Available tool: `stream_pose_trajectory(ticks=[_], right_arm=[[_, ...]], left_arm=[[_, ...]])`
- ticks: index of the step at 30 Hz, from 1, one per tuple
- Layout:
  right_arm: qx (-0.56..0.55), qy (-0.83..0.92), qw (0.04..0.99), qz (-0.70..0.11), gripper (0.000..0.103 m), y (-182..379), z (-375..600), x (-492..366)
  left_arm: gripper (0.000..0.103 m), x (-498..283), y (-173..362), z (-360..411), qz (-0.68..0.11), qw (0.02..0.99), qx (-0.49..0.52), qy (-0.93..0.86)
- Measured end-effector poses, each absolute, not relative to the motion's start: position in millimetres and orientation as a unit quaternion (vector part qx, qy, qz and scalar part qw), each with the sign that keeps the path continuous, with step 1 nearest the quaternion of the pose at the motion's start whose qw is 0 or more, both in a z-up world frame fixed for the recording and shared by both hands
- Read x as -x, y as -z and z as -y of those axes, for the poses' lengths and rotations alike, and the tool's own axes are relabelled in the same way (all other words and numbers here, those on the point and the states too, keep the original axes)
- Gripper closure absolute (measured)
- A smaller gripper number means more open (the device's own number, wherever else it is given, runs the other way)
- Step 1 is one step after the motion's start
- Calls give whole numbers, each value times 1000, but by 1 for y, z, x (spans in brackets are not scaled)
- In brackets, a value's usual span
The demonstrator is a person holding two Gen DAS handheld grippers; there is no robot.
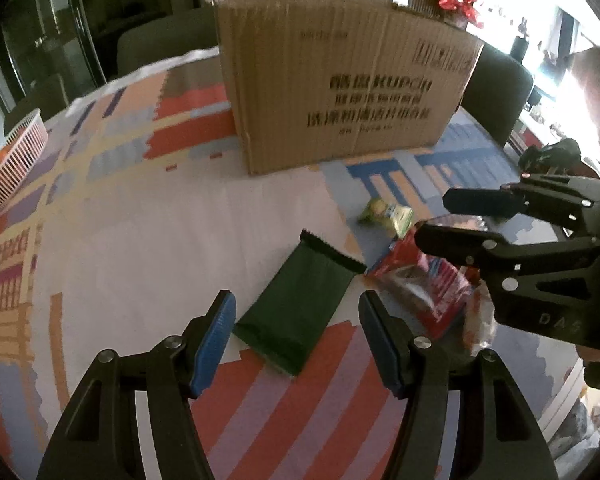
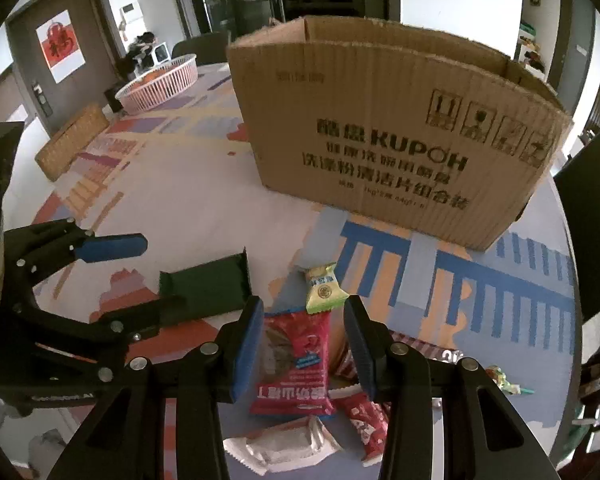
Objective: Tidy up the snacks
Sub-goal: 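Grasp the dark green bar with the left tool while the right tool grasps the yellow-green candy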
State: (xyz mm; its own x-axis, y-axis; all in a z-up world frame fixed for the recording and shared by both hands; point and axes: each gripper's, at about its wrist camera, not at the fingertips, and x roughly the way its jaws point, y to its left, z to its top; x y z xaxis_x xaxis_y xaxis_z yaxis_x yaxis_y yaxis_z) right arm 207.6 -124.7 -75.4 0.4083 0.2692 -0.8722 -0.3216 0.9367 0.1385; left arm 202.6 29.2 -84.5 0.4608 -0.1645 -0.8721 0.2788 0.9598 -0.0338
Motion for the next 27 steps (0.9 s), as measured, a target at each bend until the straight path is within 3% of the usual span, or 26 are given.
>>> stream_pose_trajectory(ticks=[27], right_arm=[[38,-177,810,-558,60,122,112,-252]], left_arm=[[40,-247,121,-24,-534,835,-37,129]])
